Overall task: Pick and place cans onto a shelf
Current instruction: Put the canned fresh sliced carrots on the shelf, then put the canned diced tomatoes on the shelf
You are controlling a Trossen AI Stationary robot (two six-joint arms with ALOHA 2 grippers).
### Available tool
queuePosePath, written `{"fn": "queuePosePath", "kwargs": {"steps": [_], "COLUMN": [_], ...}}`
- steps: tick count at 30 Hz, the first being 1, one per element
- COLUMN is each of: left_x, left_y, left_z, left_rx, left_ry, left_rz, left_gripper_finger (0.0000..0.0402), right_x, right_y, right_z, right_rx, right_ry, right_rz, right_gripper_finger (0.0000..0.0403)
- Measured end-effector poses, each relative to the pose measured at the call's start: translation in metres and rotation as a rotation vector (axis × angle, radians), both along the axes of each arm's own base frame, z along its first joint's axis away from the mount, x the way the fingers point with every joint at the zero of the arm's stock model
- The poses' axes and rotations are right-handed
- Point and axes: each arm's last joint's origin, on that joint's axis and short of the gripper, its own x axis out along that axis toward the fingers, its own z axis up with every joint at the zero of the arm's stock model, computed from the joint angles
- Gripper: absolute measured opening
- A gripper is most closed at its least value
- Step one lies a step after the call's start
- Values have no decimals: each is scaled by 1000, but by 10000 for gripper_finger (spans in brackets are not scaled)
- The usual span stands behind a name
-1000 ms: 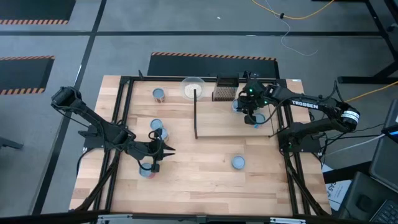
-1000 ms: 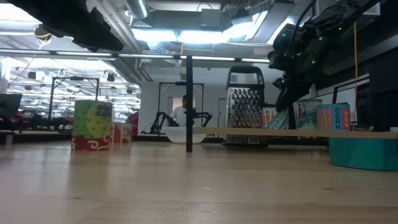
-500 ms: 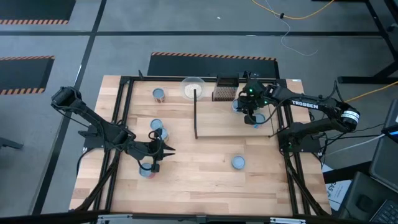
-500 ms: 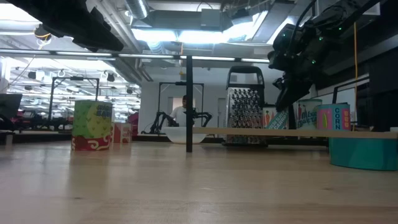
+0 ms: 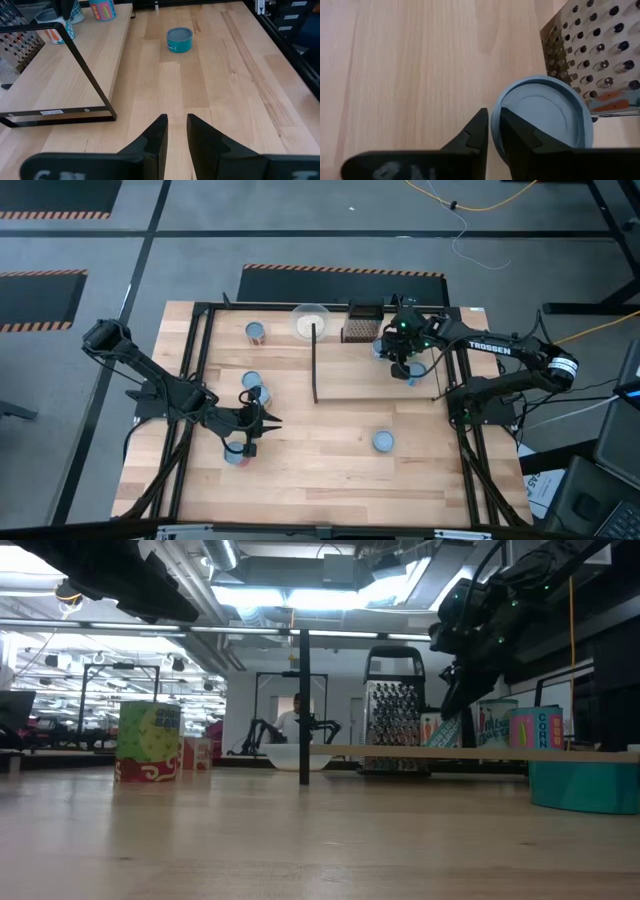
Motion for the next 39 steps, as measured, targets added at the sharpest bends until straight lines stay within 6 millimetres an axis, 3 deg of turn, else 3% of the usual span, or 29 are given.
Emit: {"fn": "queuePosePath", "kwargs": {"steps": [9, 20, 29, 32, 39], "left_x": [0, 0, 0, 0, 0], "left_y": [0, 0, 0, 0, 0], "left_z": [0, 0, 0, 0, 0], "left_rx": [0, 0, 0, 0, 0], "left_ry": [0, 0, 0, 0, 0], "left_rz": [0, 0, 0, 0, 0], "left_gripper_finger": [66, 66, 66, 66, 66], "right_x": [0, 0, -1, -2, -8], "right_y": [-1, -1, -1, 1, 6], "right_z": [0, 0, 1, 8, 44], "right_rx": [-29, -33, -29, -8, -3], "right_ry": [16, 20, 19, 16, -41], "right_rz": [-21, -25, -23, -11, -19], "right_gripper_finger": [58, 161, 174, 174, 174]}}
